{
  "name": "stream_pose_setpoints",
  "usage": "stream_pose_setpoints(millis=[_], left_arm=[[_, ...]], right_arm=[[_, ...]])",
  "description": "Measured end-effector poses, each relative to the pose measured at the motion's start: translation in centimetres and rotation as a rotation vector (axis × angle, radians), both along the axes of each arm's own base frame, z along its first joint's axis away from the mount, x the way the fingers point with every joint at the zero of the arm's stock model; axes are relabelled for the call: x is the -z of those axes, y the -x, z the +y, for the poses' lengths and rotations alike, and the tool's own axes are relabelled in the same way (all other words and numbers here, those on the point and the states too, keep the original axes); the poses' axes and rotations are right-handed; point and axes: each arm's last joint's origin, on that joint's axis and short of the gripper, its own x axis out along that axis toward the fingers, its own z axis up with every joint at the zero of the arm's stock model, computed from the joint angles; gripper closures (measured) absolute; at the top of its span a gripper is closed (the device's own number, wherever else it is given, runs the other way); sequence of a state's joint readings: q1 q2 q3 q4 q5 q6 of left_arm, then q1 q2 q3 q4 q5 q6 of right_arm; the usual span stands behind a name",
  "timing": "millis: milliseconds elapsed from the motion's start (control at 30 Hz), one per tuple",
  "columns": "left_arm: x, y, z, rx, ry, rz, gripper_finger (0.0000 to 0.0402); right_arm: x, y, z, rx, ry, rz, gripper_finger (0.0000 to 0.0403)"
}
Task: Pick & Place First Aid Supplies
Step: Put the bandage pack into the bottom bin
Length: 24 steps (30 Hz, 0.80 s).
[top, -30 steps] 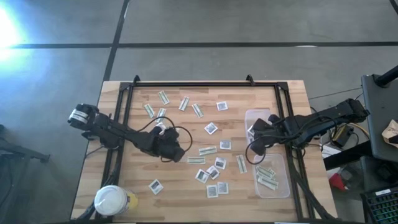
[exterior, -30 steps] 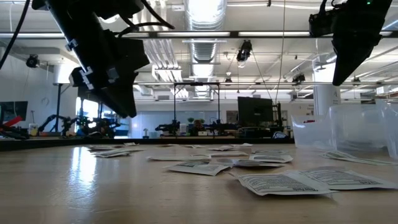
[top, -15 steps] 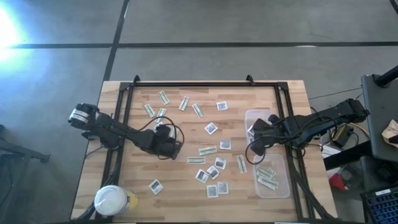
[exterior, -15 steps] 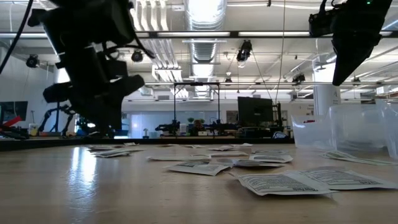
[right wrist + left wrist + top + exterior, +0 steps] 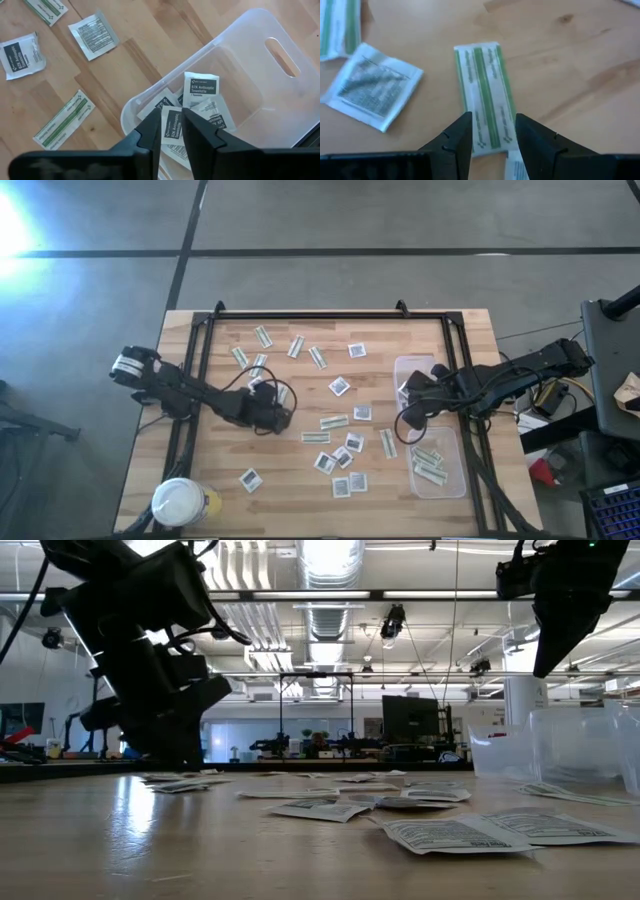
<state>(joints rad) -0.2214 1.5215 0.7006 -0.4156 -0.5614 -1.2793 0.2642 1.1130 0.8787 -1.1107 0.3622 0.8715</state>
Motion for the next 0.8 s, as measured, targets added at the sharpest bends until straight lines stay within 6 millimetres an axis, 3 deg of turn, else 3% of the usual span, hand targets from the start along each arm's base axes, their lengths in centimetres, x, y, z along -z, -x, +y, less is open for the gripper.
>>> stream_pose_setpoints(millis=[800], left_arm=[[1.8,1.3,0.7,-0.010,0.027,0.019,0.0259]], right_arm=[[0.0,-0.2,0.0,-0.008,0.000,-0.019,0.0328]])
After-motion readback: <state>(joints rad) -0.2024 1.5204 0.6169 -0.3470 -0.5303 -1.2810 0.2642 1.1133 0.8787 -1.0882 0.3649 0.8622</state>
